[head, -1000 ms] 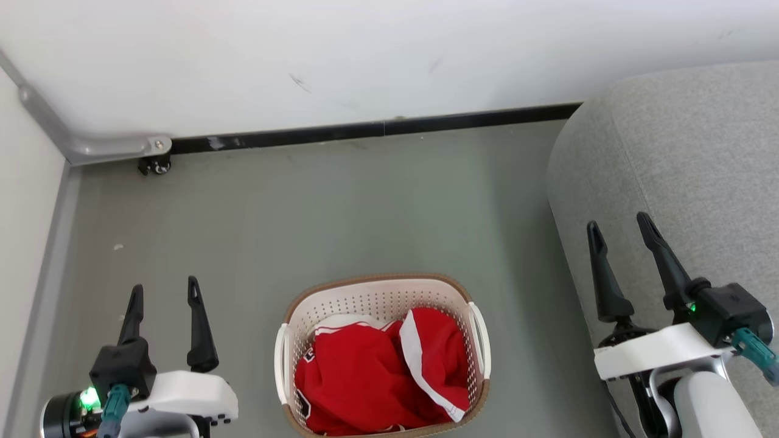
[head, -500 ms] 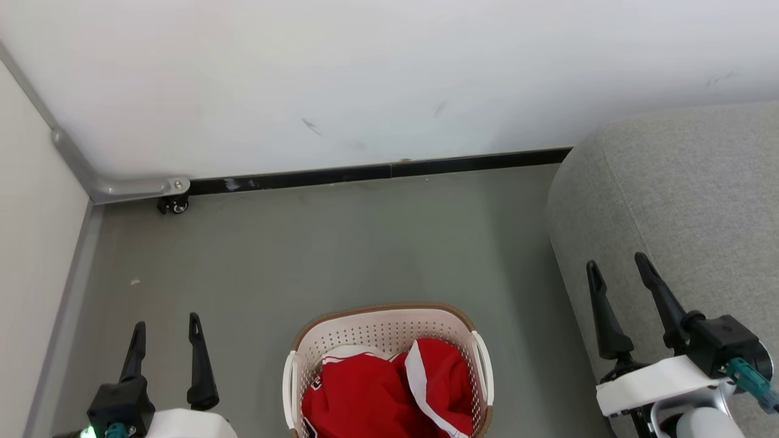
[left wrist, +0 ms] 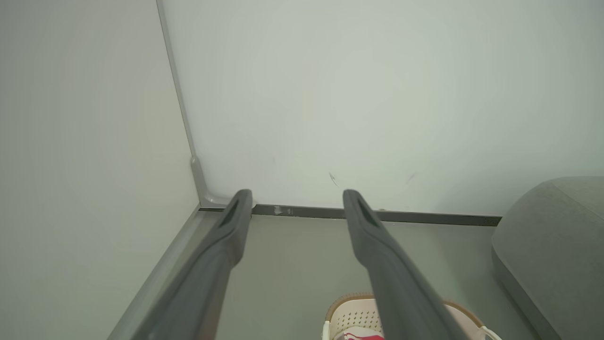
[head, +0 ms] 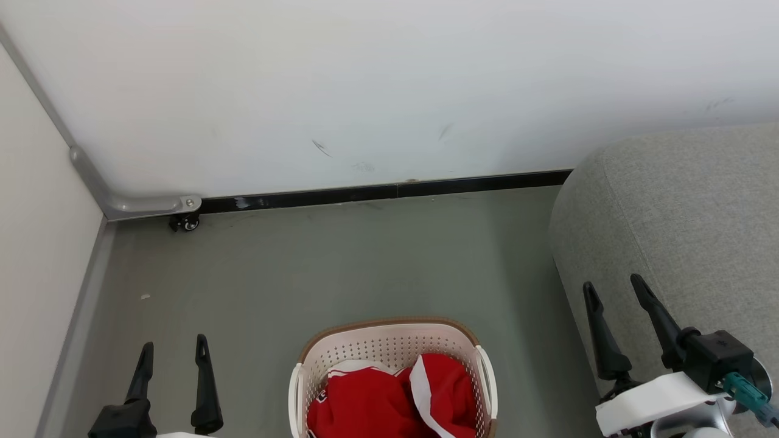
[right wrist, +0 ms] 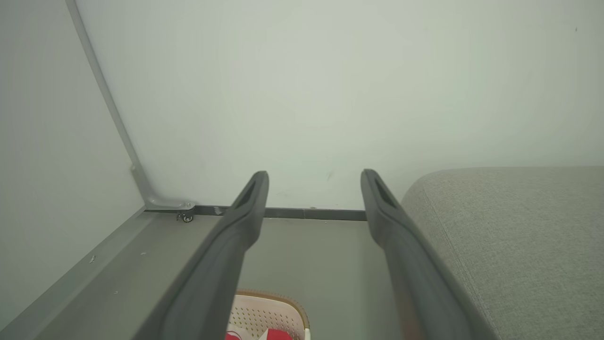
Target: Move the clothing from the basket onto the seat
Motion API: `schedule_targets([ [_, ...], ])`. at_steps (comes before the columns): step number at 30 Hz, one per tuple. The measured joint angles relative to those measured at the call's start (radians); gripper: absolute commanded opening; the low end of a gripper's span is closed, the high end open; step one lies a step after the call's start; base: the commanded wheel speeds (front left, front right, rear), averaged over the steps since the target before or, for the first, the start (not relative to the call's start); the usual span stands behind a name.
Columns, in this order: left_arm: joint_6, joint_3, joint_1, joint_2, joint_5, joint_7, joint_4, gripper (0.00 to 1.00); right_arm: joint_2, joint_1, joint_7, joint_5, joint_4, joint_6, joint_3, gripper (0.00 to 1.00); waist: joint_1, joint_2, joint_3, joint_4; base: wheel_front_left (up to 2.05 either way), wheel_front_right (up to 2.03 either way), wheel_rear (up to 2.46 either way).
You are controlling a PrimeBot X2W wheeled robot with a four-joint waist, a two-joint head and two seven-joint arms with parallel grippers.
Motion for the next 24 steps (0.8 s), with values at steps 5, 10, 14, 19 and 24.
schedule_targets([
  [5, 0.0, -0.002, 0.004, 0.002, 0.003, 0.004, -0.021, 1.0, 0.002, 0.005, 0.015, 0.0, -0.013, 0.0, 0.002, 1.0, -0.0001, 0.0, 0.001, -0.002, 0.0, 0.0, 0.0],
  [10, -0.001, -0.001, 0.008, 0.006, 0.0, 0.004, -0.03, 1.0, 0.002, 0.023, 0.028, 0.003, -0.03, 0.0, 0.008, 1.0, 0.0, 0.0, 0.006, -0.006, 0.0, 0.0, 0.0],
  [14, -0.011, 0.007, 0.008, 0.025, -0.009, 0.004, -0.021, 1.0, 0.002, 0.023, 0.035, 0.004, -0.042, 0.0, 0.01, 1.0, 0.0, 0.0, 0.012, -0.009, 0.0, 0.0, 0.0],
  [19, -0.021, -0.007, 0.008, 0.026, -0.007, 0.004, -0.024, 1.0, 0.002, 0.023, 0.037, 0.013, -0.061, 0.0, 0.01, 1.0, 0.0, 0.0, 0.021, -0.011, 0.0, 0.0, 0.0],
  [24, -0.029, -0.026, 0.005, 0.024, 0.0, 0.004, -0.028, 1.0, 0.002, 0.023, 0.045, 0.014, -0.075, 0.0, 0.009, 1.0, 0.0, 0.0, 0.03, -0.015, 0.0, 0.0, 0.0],
])
